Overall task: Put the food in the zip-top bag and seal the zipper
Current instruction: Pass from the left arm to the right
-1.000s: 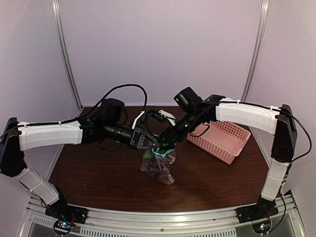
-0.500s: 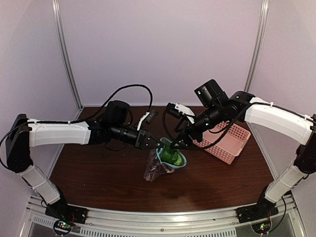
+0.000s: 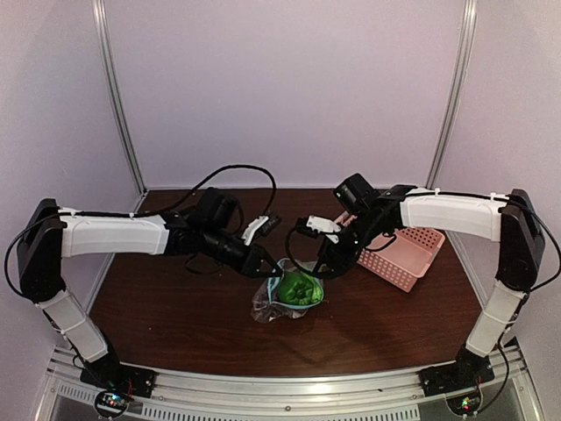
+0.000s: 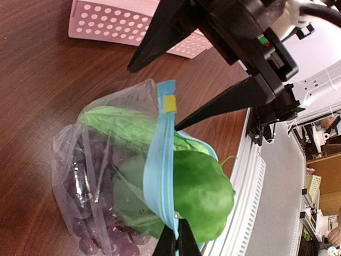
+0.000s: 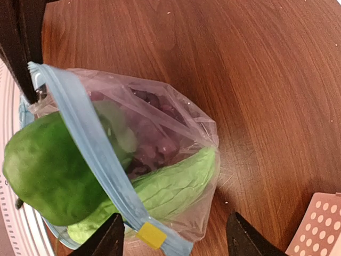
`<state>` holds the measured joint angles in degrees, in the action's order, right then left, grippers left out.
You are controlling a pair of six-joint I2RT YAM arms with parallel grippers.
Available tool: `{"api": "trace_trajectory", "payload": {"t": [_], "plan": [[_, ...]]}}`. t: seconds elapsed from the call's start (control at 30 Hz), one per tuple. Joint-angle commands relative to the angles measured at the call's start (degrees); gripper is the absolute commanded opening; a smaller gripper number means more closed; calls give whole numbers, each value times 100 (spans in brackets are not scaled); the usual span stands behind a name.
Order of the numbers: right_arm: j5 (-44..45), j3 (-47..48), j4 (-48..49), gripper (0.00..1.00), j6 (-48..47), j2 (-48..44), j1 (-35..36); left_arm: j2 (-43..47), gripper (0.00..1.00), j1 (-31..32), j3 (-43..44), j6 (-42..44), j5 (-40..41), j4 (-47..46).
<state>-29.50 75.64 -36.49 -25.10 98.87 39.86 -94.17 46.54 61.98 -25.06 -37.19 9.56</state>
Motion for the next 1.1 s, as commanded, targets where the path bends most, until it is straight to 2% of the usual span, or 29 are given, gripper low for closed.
{"api": "trace_trajectory", "payload": {"t": [0.0,0.13,0.33,0.53,0.6,0.63,0.77,0.87,0.97,1.07], "plan": [[-82,229,20,66,124,-53,5,-25,0,-8,167,124,542,345],[-58,274,-25,62,-74,-82,49,-28,0,-5,174,64,563,276],[2,498,-760,69,-1035,-65,440,33,0,-10,298,91,612,311],[252,578,-756,64,-1183,198,453,335,0,-12,355,301,734,458],[184,685,-657,55,-1046,302,455,379,3,-5,346,308,747,459],[136,755,-650,50,-988,357,456,389,8,-6,342,309,760,471],[171,907,-589,30,-897,449,460,731,40,39,56,397,1289,515],[197,918,-561,20,-875,432,451,1627,53,238,-729,674,2094,292],[187,905,-587,12,-856,387,441,2428,58,692,-1569,973,2734,-102],[150,837,-538,0,-816,383,427,2753,57,1269,-2066,1159,3322,-305]]}}
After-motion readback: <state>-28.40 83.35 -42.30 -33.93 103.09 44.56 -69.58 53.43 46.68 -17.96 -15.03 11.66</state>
